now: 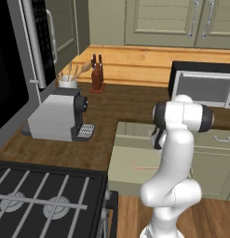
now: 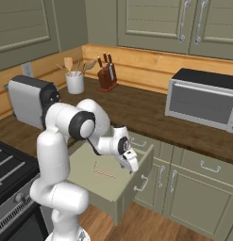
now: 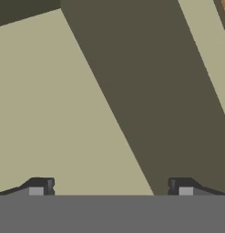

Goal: Take a straw from the drawer in front and place it inside the glass cup on the dining counter.

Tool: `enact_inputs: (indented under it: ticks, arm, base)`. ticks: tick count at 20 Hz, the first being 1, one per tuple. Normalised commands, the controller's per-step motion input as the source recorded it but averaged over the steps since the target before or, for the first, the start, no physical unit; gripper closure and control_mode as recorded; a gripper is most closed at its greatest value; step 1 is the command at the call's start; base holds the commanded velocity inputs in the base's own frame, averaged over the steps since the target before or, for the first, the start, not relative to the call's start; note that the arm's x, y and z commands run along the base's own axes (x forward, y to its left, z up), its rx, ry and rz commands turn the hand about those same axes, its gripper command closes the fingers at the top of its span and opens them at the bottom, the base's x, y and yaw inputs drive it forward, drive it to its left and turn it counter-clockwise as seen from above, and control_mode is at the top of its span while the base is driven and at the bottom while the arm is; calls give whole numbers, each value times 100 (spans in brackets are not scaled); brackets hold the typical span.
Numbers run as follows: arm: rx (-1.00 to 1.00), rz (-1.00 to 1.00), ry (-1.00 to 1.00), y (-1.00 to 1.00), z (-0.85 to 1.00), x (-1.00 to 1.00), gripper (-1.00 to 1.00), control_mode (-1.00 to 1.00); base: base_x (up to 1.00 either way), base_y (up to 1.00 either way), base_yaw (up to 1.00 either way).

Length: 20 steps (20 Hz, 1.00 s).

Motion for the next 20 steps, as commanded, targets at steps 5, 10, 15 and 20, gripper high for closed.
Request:
enact_inputs:
  ticks: [5,10,15,20]
  arm:
    - [0,9,-6,-16,34,-27,-100,-100]
    - [1,33,1,95,37,1,-100,-100]
    - [7,37,8,84,4,12,-100,-100]
    - [11,33,12,64,0,18,-100,-100]
  base:
    - [0,0,0]
    - [0,0,0]
    - [0,0,0]
    - [0,0,0]
